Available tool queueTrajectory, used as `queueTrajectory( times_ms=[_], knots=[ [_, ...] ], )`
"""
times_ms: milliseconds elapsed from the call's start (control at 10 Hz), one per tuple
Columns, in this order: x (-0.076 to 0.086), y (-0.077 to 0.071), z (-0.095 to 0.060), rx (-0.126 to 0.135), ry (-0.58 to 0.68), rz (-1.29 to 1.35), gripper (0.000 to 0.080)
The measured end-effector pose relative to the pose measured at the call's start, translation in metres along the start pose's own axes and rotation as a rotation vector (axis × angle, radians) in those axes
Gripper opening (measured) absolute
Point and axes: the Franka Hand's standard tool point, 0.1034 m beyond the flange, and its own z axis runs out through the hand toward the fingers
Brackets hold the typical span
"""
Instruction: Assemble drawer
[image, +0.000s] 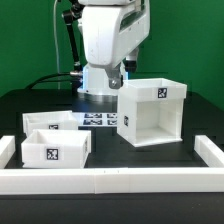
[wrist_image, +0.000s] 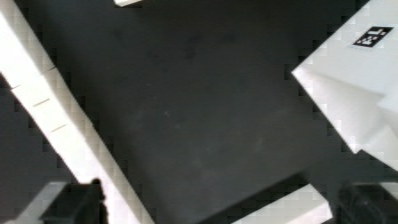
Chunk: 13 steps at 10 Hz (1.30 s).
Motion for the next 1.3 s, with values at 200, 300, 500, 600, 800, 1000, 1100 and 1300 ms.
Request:
queueTrajectory(
  times_ms=[200,300,500,600,800,1000,1100,1300],
  knots=[
    [-0.007,-0.010,0.003,-0.011,0.000,0.127,0.0649],
    [-0.005,-0.021,0.005,-0.029,0.006,0.230,0.0649],
    [0.000,-0.035,0.011,-0.037,0.033,0.420,0.0649],
    [-0.001,-0.034,0.011,-0.035,0.033,0.457,0.0649],
    [0.000,-0.035,0.012,-0.033,0.035,0.596,0.0649],
    [0.001,-0.038,0.012,-0.046,0.049,0.715,0.0649],
    [0.005,-0.052,0.014,-0.063,0.059,0.733,0.0649],
    [0.019,-0.080,0.018,-0.080,0.064,0.741,0.0649]
  ],
)
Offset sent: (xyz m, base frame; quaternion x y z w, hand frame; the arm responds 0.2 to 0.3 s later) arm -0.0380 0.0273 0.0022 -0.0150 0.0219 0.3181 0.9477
